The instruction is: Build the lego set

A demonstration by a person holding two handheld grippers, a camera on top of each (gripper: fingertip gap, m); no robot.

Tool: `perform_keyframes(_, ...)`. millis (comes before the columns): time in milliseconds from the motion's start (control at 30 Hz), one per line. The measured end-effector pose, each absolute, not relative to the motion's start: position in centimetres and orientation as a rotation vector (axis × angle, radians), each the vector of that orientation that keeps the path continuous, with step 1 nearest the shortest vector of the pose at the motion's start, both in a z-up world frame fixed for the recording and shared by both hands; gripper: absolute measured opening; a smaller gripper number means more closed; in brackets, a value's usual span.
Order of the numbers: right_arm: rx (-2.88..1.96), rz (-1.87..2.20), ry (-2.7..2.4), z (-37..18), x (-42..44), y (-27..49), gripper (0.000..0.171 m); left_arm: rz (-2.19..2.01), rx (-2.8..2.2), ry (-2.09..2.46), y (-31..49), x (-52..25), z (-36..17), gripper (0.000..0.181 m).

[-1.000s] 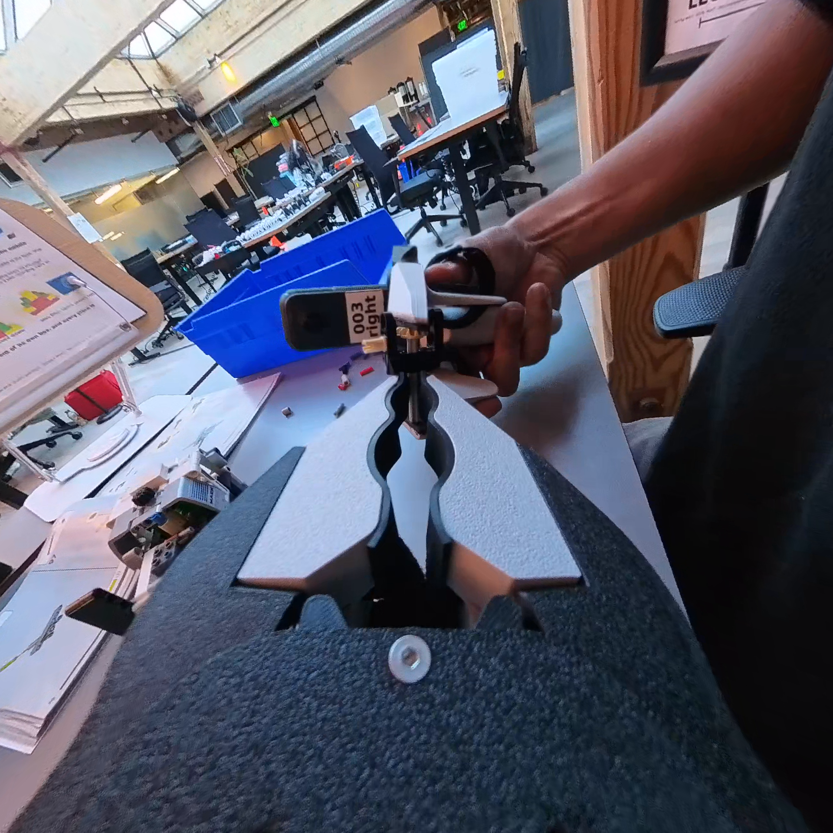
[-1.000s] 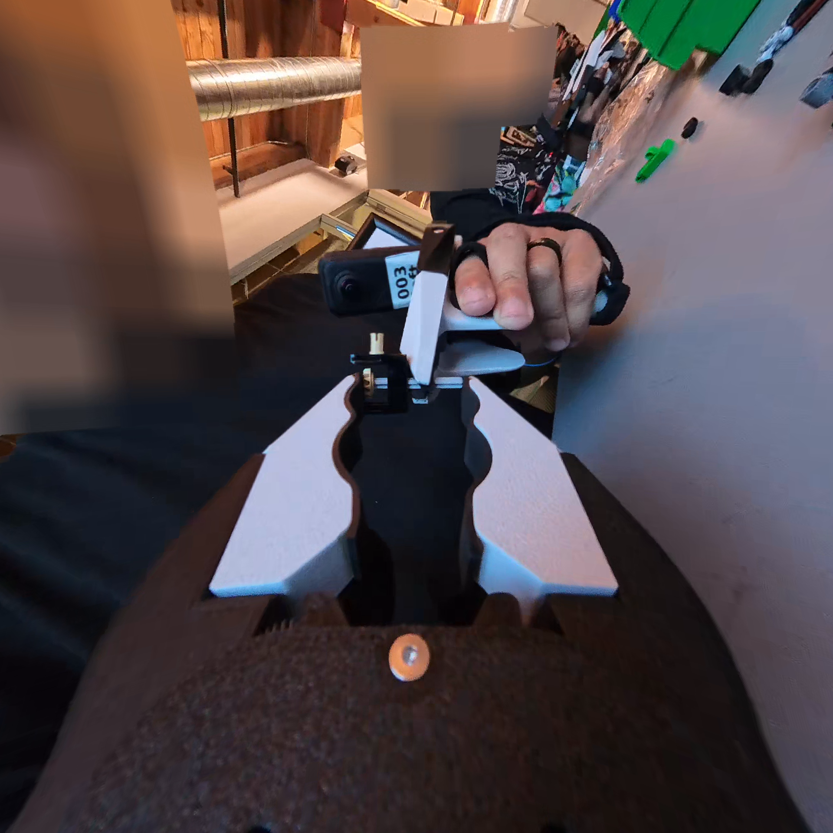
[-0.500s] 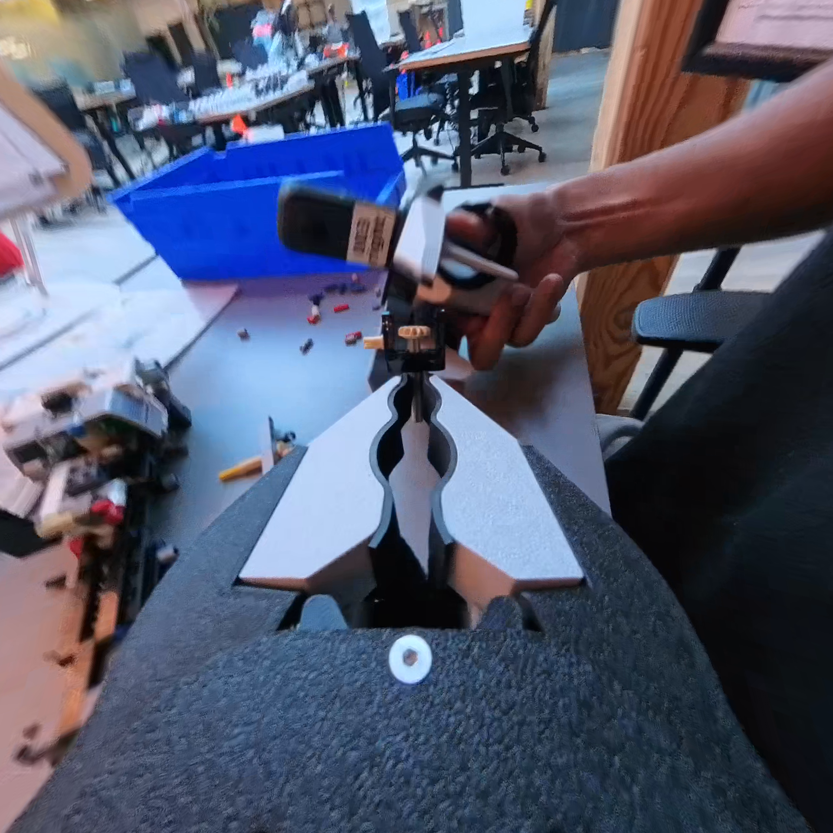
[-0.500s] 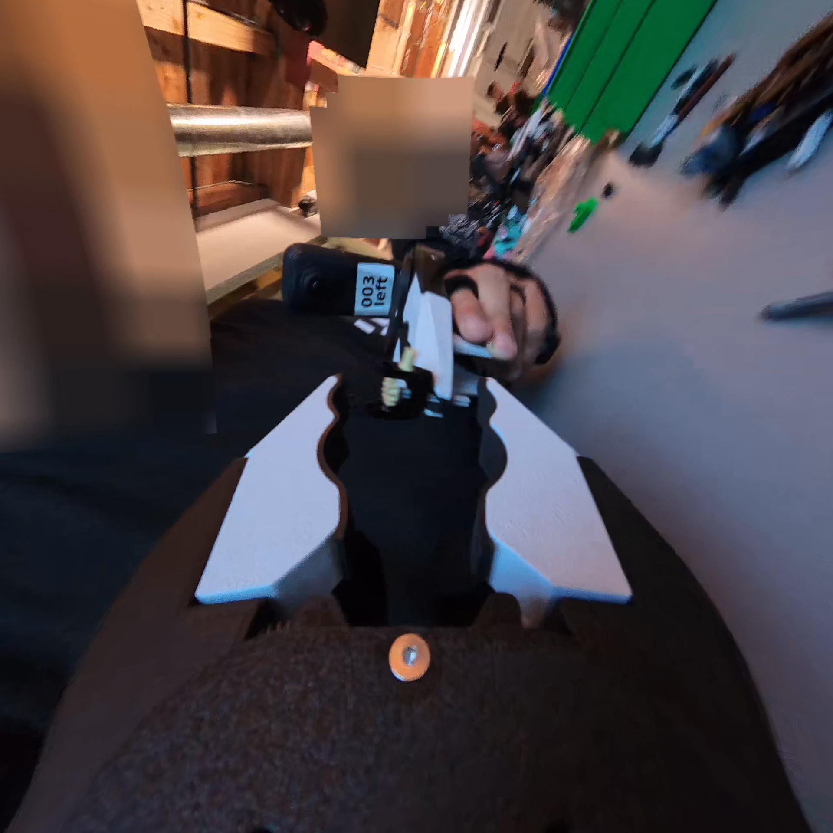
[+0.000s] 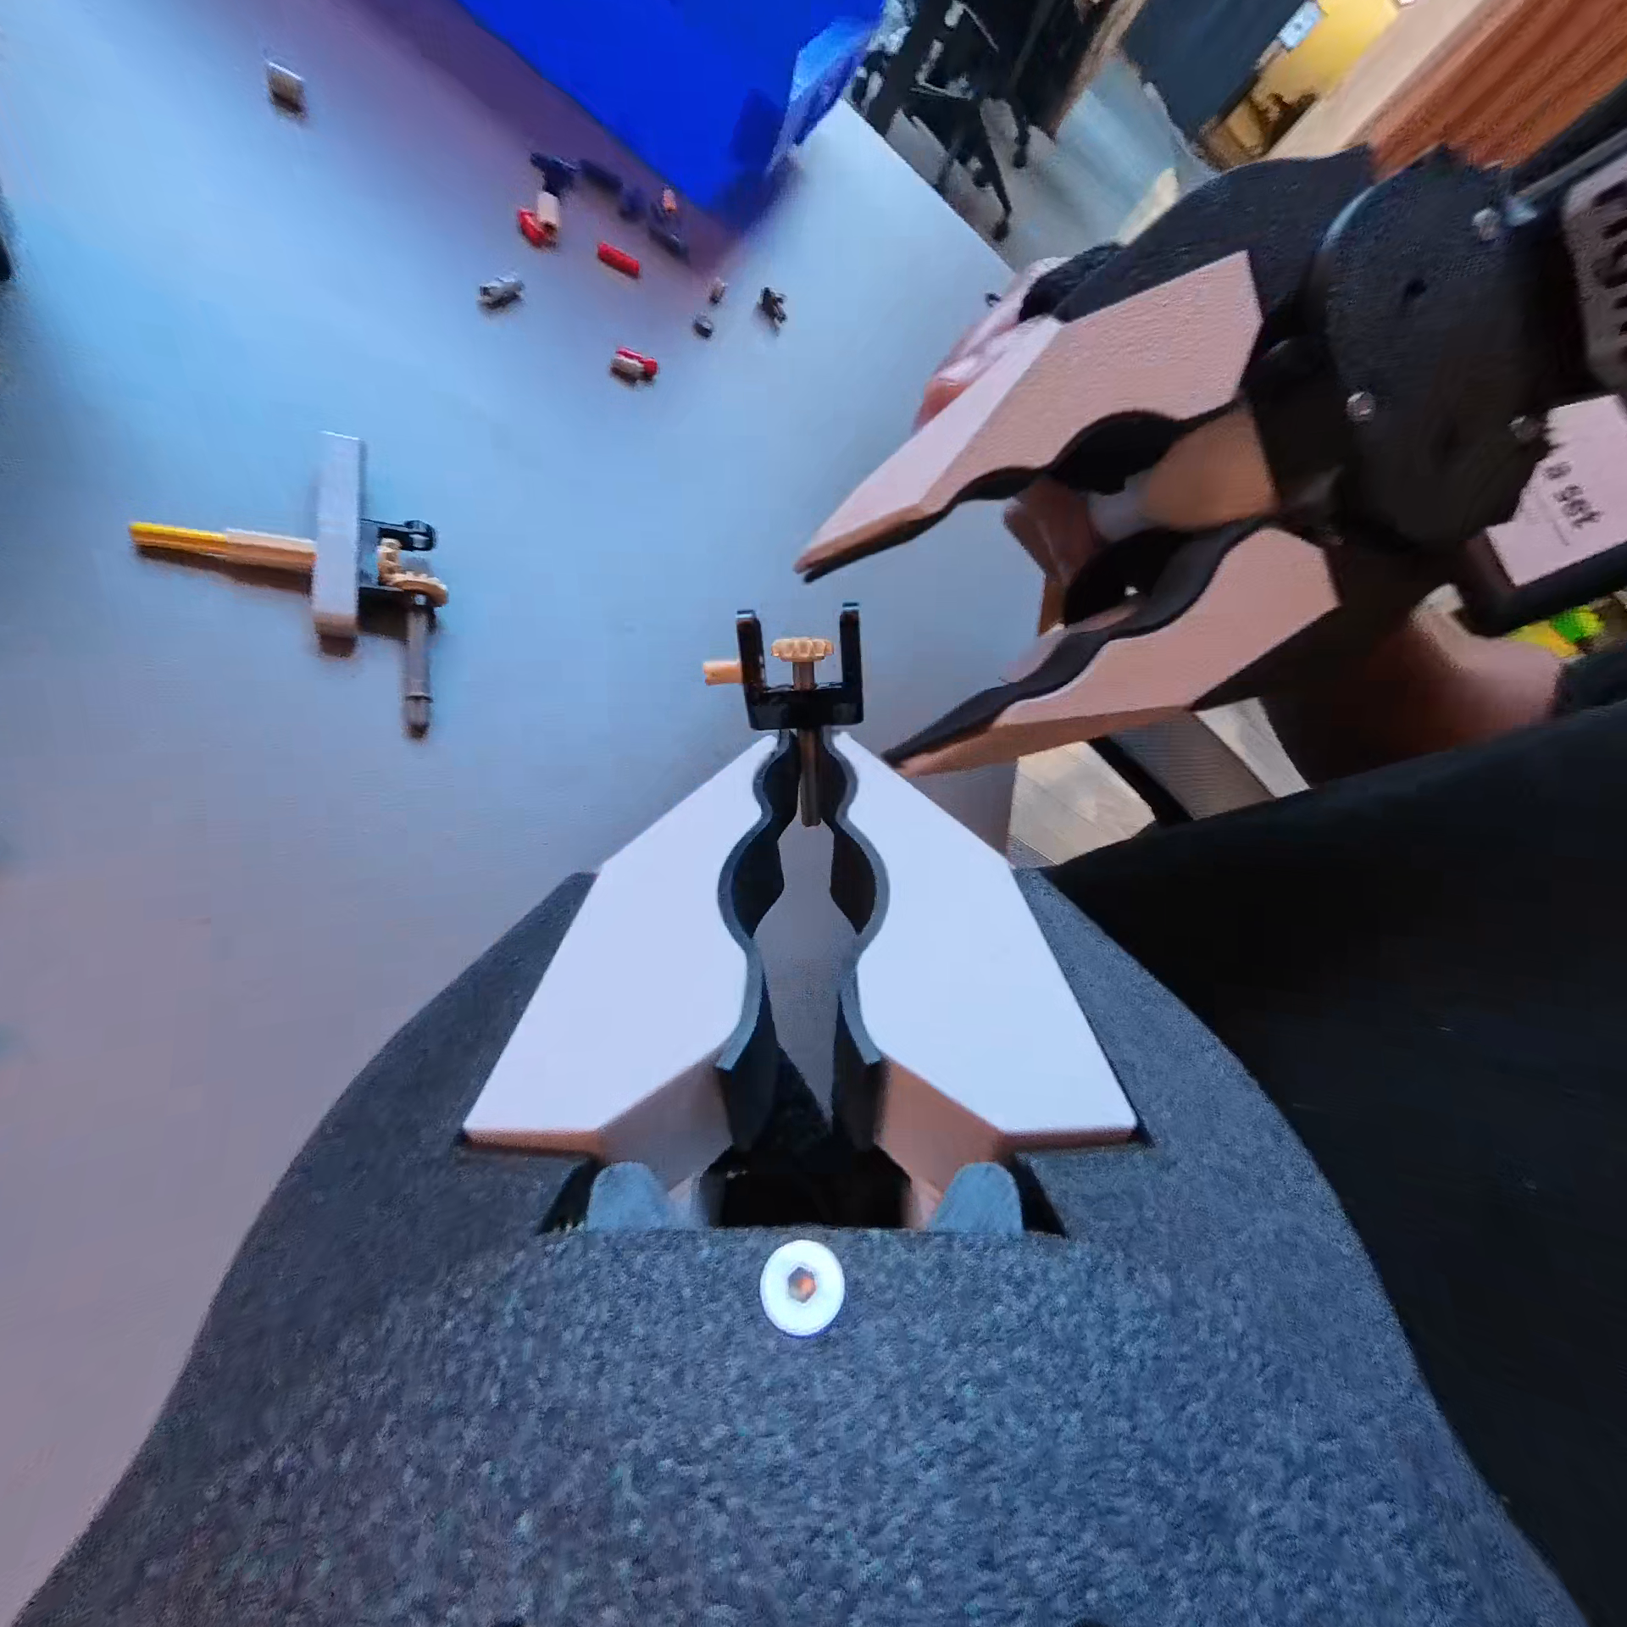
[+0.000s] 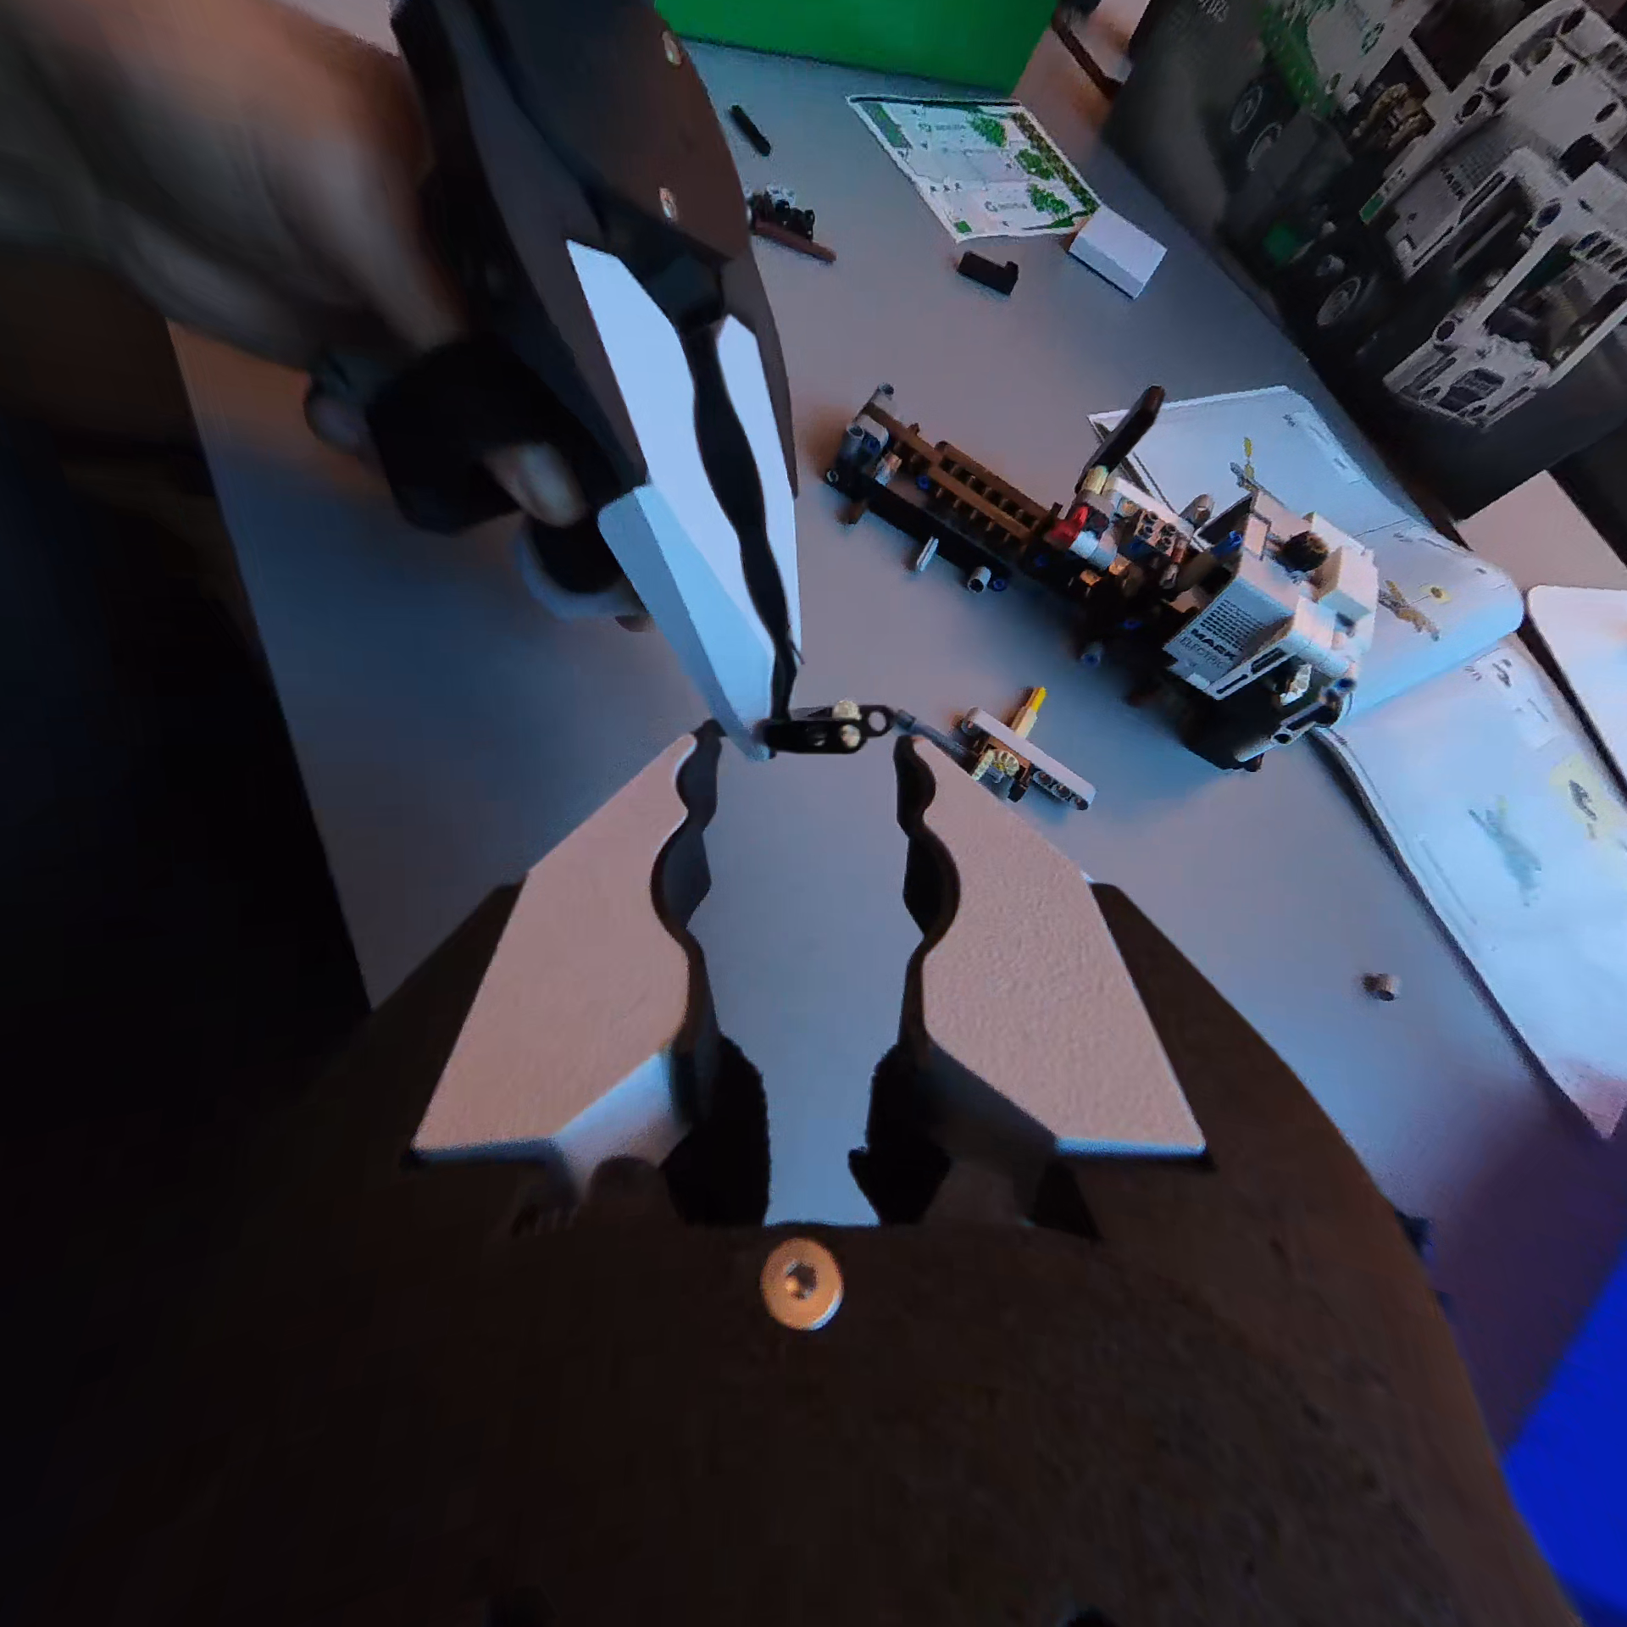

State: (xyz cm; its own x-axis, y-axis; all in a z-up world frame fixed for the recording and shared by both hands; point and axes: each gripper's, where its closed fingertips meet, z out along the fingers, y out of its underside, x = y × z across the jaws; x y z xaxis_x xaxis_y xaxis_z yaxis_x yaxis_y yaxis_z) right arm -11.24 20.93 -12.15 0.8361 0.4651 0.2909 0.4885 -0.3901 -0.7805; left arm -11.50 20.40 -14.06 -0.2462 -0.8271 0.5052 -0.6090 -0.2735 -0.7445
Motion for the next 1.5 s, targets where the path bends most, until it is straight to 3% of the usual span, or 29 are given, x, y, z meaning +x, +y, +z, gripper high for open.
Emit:
perform_keyframes(733,-2.025,0.100,-0.653,-12.5,-11.7,20.4,0.020,-1.675,-1.817,1.726,19.3,-11.8,-13.9,0.000)
perform_keyframes(933,-1.938,0.106,-0.642,-11.7,-11.7,20.5,0.023,-1.766,-1.815,1.661,19.4,-11.8,-13.2,0.001)
perform_keyframes(1033,-1.927,0.051,-0.620,-11.6,-11.6,20.8,0.038,-1.869,-1.887,1.553,19.7,-11.7,-12.9,0.001)
perform_keyframes(1500,-1.840,0.158,-0.604,-10.5,-12.9,20.4,0.030,-2.314,-1.850,1.466,18.2,-12.6,-10.6,0.000)
